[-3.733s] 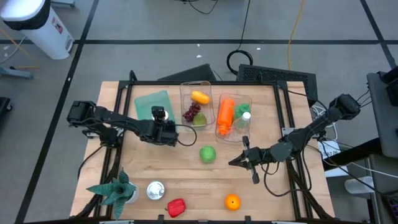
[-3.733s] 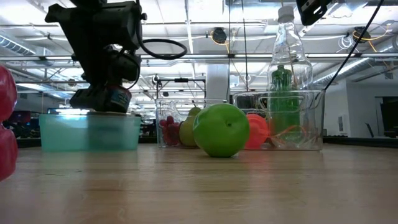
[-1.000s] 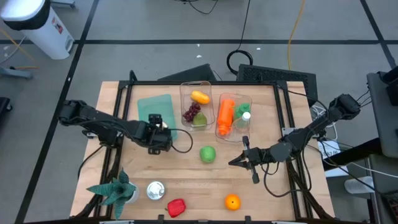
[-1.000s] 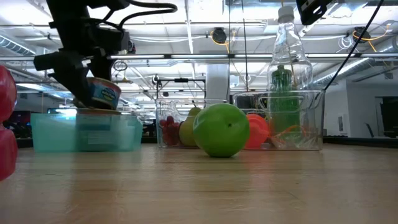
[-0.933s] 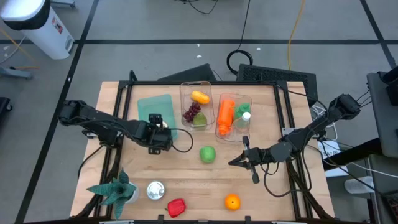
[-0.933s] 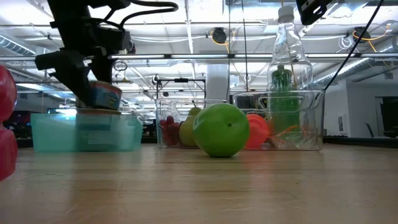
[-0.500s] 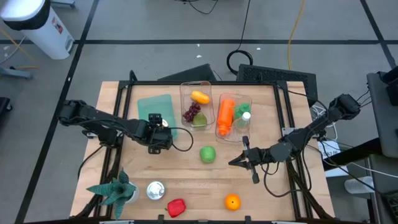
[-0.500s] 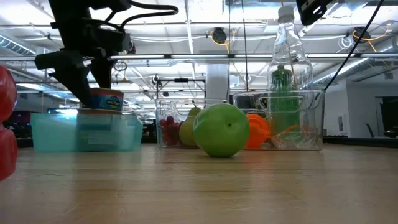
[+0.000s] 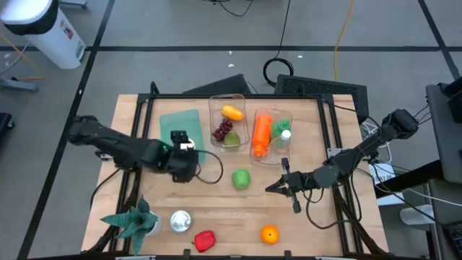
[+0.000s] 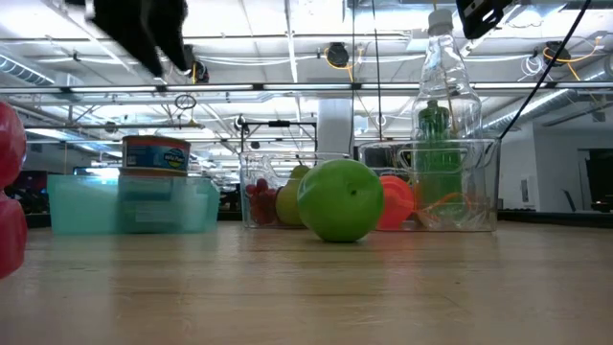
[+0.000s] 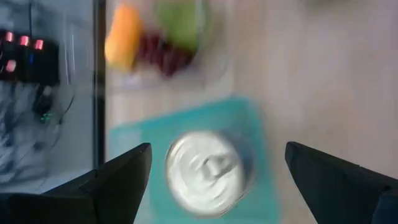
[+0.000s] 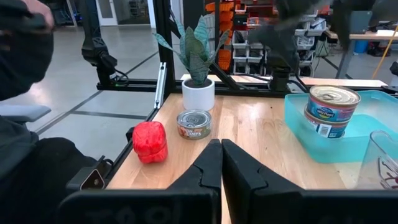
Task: Pick & Place Food Item
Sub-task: Adjust the green tuna can
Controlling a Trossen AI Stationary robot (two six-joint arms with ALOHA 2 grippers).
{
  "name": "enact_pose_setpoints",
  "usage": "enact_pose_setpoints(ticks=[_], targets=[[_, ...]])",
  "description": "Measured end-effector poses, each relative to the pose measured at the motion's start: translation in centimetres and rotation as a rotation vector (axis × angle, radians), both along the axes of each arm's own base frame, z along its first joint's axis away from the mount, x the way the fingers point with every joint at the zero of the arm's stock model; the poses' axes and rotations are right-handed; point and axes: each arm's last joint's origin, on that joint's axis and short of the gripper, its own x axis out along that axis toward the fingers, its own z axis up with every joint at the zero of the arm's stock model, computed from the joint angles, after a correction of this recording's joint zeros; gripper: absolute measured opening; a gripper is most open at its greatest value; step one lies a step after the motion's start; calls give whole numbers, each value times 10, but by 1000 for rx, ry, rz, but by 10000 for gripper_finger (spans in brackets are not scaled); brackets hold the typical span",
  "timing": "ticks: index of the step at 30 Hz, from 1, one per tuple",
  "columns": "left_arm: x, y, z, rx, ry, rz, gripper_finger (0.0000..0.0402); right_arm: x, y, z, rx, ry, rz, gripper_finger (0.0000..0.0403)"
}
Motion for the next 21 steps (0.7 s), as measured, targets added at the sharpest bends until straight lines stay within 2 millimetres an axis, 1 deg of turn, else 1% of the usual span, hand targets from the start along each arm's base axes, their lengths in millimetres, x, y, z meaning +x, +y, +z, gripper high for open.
enact_pose_setpoints(ticks=[2, 4, 7, 9, 11, 14, 17, 18, 19, 20, 21], targets=[[-9, -15, 16, -48, -110, -30, 376, 0, 0, -1, -3, 5, 0, 0], [-24, -30, 29, -99, -250, -52, 373, 0, 0, -1, -8, 13, 0, 0], [-55, -45, 33, -156, -415, -63, 350, 0, 0, -3, -18, 29, 0, 0], [-75, -55, 32, -221, -532, -94, 319, 0, 0, -3, -19, 29, 0, 0], [-91, -66, 27, -317, -605, -154, 278, 0, 0, -3, -23, 29, 1, 0], [-102, -84, 12, -442, -653, -237, 197, 0, 0, -3, -25, 28, 0, 0], [-100, -99, -1, -547, -648, -284, 96, 0, -1, -3, -30, 22, -6, 0], [-98, -104, -6, -577, -616, -302, 59, 0, -1, -3, -31, 19, -8, 0], [-95, -109, -11, -601, -573, -313, 31, 1, -2, -3, -30, 19, -11, 0], [-92, -114, -17, -620, -533, -314, 17, 1, -3, -3, -29, 20, -15, 0], [-89, -119, -23, -638, -493, -320, 15, 1, -3, -3, -30, 20, -18, 0]])
